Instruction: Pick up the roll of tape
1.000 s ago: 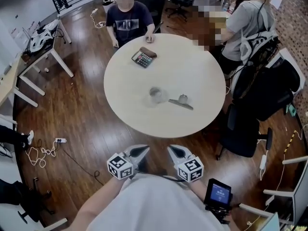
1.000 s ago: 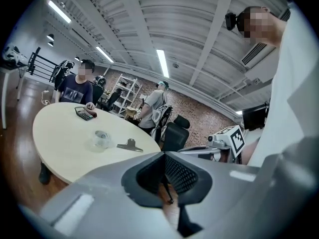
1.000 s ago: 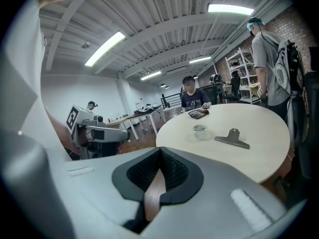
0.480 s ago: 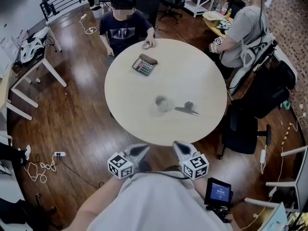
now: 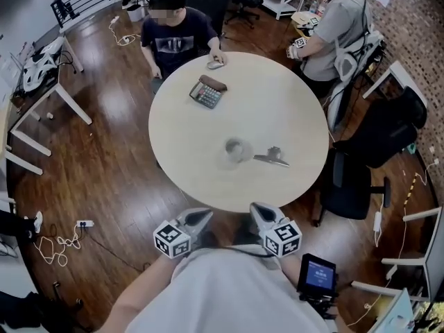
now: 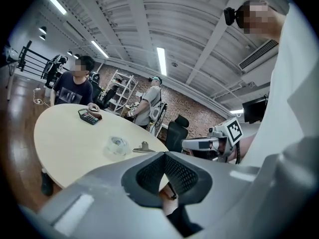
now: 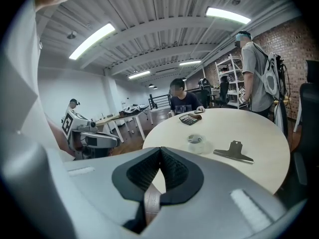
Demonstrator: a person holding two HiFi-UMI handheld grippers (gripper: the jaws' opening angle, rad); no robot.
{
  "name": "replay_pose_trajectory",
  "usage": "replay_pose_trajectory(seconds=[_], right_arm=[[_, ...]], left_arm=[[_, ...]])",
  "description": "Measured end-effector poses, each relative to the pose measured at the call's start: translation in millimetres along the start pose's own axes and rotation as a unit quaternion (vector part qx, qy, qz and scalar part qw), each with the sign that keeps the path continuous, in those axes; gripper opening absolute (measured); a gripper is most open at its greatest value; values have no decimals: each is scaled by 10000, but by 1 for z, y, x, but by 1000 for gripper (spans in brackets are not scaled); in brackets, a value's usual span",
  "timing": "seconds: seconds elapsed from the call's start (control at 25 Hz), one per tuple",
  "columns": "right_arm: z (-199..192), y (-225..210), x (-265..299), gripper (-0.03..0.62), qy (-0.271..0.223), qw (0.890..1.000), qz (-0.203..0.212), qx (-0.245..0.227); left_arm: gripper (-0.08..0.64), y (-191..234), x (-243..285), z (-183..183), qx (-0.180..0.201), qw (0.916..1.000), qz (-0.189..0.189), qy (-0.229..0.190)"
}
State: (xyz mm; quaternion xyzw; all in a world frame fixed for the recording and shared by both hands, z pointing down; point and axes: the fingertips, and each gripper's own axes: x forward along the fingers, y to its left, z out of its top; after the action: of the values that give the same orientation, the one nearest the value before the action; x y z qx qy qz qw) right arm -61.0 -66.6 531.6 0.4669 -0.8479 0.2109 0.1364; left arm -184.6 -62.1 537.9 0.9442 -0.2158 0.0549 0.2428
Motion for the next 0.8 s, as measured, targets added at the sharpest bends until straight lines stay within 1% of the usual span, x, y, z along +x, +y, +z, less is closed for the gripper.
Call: replay_pose_trajectory(seconds=[0.2,0.4,0.56,0.64,0.8], right_arm=[[6,-19,18,8,35,9998,176,15],[13,-36,36,8,133,9990,410,80],[28,-50,53,8,190,9979,609,-143],[35,-57,61,8,191,9974,682,-157],[33,-79,67,8,350,9972,661,-36]], left_arm=[[6,11,22,6,20,9999,126,81],[6,23,45,21,64,9995,267,140],[6,40,70,40,262,9987,376,202],[6,45,82,46,356,9982,370,324],[6,51,111,41,548,9954,326,718]])
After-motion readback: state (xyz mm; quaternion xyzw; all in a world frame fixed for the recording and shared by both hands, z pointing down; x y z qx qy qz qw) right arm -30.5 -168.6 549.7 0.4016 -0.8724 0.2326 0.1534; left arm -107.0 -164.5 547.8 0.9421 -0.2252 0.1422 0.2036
